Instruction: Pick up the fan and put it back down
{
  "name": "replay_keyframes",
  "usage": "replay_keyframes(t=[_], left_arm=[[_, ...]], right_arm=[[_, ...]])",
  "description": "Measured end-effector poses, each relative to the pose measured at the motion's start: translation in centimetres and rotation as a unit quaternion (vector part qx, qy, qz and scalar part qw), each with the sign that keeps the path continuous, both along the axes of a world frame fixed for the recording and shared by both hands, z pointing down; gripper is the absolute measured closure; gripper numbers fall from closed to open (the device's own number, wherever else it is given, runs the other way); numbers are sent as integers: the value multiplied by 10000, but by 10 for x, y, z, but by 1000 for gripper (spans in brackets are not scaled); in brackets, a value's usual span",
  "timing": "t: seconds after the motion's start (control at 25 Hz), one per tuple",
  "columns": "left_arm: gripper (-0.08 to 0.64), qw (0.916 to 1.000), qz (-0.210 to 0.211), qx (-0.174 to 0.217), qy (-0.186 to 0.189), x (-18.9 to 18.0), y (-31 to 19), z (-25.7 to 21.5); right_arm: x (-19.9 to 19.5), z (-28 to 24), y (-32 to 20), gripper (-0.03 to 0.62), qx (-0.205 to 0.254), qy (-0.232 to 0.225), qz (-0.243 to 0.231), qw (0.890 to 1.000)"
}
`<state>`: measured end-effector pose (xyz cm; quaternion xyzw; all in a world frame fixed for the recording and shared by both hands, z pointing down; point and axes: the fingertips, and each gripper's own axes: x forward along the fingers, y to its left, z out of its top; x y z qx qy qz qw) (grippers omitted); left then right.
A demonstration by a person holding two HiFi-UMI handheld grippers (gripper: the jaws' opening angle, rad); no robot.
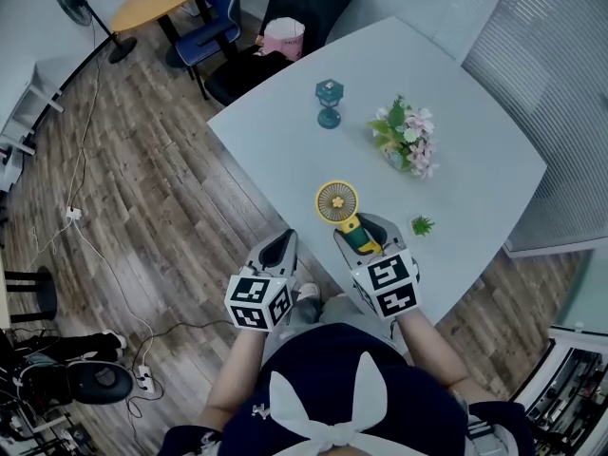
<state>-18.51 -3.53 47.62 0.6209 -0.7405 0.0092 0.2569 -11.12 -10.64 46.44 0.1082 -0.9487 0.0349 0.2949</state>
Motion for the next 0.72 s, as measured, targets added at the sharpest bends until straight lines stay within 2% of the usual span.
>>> replay_keyframes(t=[0.72], left_arm=[[537, 9997, -145, -133, 130, -9, 10, 21]], right_arm=[[1, 54, 14, 402, -292, 493, -248, 9980]])
